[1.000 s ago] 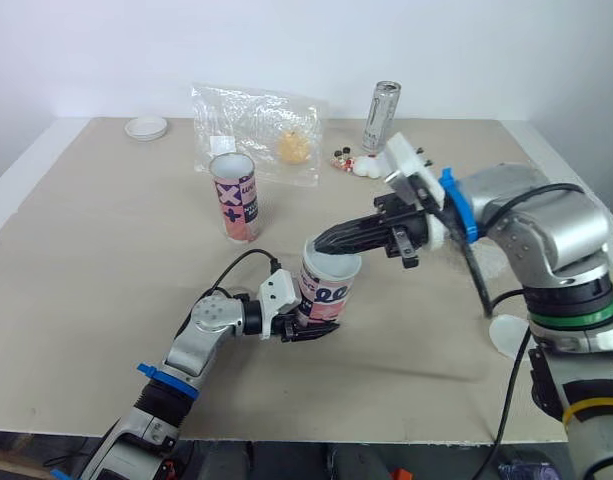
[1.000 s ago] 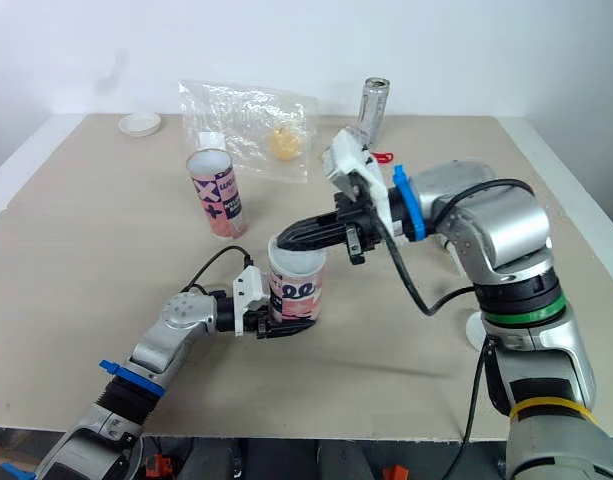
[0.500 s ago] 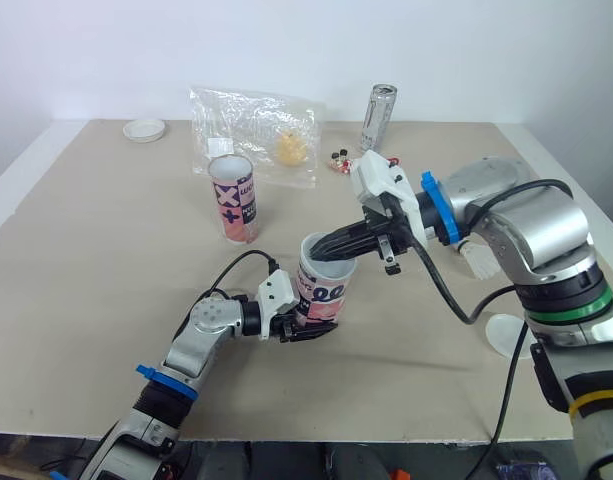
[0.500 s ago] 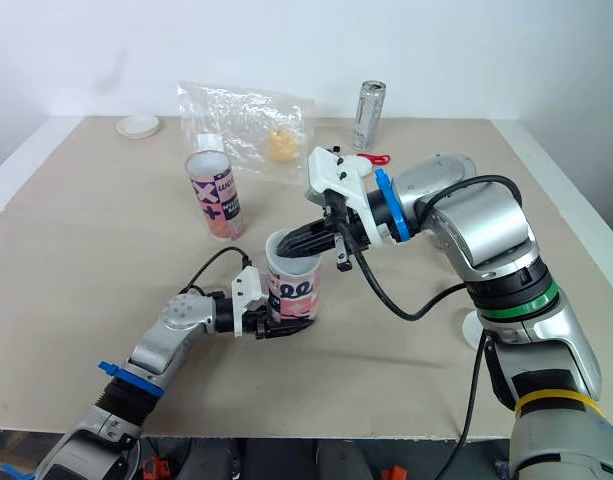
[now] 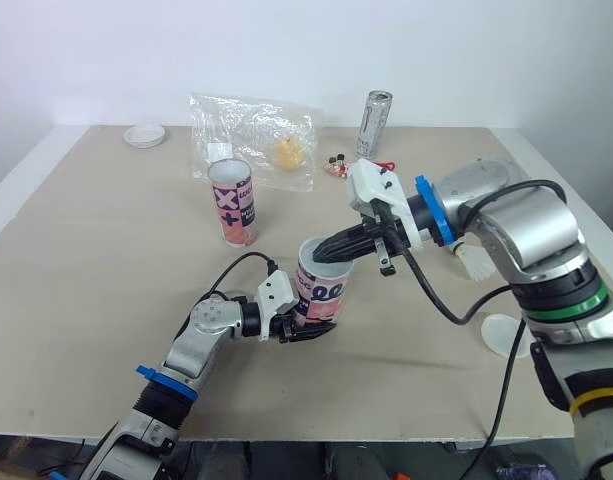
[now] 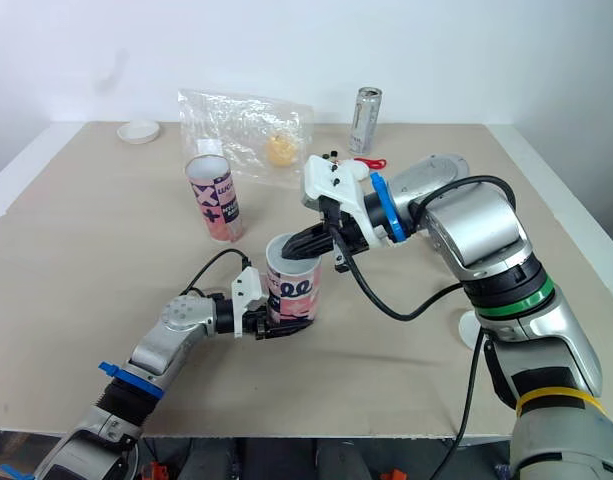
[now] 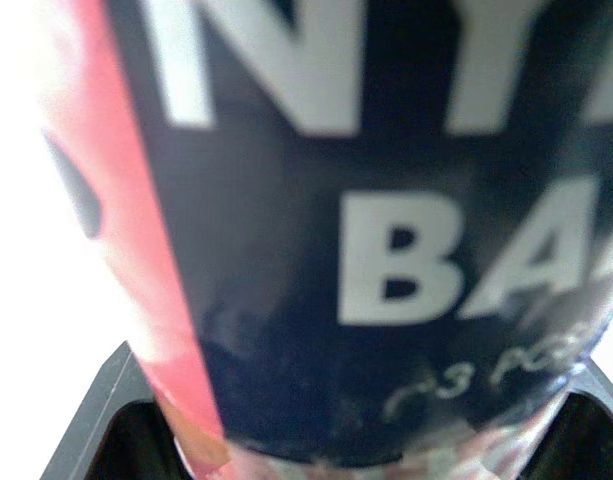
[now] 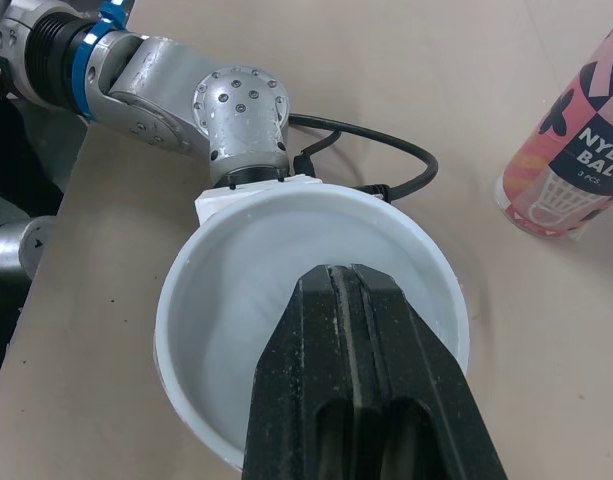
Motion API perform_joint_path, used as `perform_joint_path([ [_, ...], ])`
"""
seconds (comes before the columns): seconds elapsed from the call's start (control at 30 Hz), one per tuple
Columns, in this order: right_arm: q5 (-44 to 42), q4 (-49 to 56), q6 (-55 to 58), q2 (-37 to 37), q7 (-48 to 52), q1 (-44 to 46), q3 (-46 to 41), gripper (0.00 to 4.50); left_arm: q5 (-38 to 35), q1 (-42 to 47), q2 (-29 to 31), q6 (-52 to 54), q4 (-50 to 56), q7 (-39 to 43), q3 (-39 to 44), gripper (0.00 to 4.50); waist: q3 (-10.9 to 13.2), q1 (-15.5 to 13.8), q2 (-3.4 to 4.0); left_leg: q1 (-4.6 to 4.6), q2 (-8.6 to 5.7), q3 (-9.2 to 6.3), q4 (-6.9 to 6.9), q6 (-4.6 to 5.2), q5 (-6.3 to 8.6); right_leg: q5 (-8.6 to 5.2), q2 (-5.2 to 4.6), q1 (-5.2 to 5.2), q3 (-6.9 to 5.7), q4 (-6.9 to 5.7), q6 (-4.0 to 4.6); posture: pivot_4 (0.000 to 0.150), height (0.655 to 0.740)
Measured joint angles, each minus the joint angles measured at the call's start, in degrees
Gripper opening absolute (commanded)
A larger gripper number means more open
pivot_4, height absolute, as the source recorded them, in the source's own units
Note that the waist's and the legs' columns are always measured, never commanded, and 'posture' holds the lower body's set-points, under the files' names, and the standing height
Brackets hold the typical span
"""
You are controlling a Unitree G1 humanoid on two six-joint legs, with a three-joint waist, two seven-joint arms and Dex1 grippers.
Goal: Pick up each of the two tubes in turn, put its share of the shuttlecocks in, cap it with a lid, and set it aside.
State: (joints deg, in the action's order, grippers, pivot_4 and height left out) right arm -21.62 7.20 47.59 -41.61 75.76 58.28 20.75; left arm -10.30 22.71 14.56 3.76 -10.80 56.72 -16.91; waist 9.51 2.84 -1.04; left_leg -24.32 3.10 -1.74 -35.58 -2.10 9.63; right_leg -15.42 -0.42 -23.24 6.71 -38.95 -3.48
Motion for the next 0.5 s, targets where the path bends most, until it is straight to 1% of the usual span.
perform_joint_path([
  [0.27, 0.1, -0.8, 0.5, 0.4, 1.5, 0.4, -0.1, 0.10, 0.0, -0.1, 0.0, 0.0, 0.1, -0.1, 0.0, 2.92, 0.0, 0.0, -0.01, 0.00, 0.00, 0.00, 0.05, 0.00, 0.00, -0.02, 0.00, -0.02, 0.00, 0.05, 0.03, 0.150, 0.7400],
  [0.4, -4.6, -5.9, 3.2, 2.3, 2.6, 0.0, -4.0, 0.10, 0.0, -0.1, 0.0, 0.0, 0.7, -0.1, 0.0, 2.92, 0.1, 0.0, -0.01, -0.18, -0.01, 0.00, 0.05, 0.01, 0.00, 0.00, -0.01, -0.07, 0.01, 0.05, 0.01, 0.150, 0.7400],
  [0.5, -7.7, -10.6, 4.2, 2.3, 1.1, 0.1, -11.3, 0.10, 0.0, -0.1, 0.0, 0.0, 1.2, 0.1, -0.3, 2.92, 0.1, -0.1, -0.02, -0.35, -0.03, -0.04, 0.08, 0.01, 0.00, -0.03, 0.00, -0.14, -0.01, 0.14, -0.10, 0.150, 0.7400],
])
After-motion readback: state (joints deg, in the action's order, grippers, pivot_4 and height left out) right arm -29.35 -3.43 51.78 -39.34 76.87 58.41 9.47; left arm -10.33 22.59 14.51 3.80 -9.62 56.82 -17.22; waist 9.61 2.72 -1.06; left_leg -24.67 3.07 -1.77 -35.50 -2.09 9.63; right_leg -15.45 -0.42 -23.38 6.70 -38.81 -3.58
